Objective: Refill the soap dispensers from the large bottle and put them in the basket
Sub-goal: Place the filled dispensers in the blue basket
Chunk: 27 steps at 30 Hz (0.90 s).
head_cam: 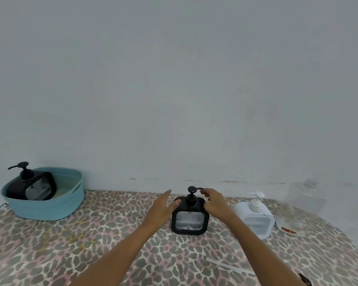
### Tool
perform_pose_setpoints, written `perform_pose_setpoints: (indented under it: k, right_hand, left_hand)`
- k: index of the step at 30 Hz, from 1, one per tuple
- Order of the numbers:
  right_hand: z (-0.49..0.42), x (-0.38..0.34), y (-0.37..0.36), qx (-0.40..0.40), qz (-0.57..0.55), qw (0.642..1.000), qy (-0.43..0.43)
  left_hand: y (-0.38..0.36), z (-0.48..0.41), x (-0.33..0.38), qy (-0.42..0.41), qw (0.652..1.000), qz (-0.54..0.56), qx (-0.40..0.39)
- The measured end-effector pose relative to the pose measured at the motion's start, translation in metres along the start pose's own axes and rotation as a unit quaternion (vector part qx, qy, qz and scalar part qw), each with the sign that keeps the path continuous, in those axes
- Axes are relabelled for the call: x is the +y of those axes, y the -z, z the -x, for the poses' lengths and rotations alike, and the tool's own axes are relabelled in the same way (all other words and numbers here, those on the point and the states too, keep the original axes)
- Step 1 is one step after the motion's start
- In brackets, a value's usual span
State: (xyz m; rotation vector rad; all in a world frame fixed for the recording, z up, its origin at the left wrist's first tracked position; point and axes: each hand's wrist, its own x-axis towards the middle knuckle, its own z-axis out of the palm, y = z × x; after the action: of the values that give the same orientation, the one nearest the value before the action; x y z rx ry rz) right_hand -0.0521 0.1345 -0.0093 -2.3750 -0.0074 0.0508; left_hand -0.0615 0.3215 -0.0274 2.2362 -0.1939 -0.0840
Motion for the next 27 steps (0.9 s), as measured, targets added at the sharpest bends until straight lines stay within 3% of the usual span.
perform_pose_setpoints:
  k: [3, 8, 22, 27]
  right_hand:
    - [0.004, 0.001, -0.003, -0.042, -0.006, 0.999, -0.006]
    - [0.010, 0.004, 0.000, -0.041, 0.000, 0.999, 0.014]
    - [0.004, 0.015, -0.002, -0.029, 0.020, 0.999, 0.039]
    - [-0.006, -0.010, 0.004, -0.034, 0.024, 0.997, 0.071]
  left_hand:
    - [-0.003, -0.001, -0.003, -0.011, 0.999, 0.004, -0.030]
    - [-0.008, -0.005, -0.002, -0.034, 0.998, 0.020, -0.048]
    - [-0.006, -0.010, 0.004, -0.066, 0.997, -0.008, -0.027]
    - [0.021, -0.008, 0.010, -0.067, 0.998, -0.015, 0.017]
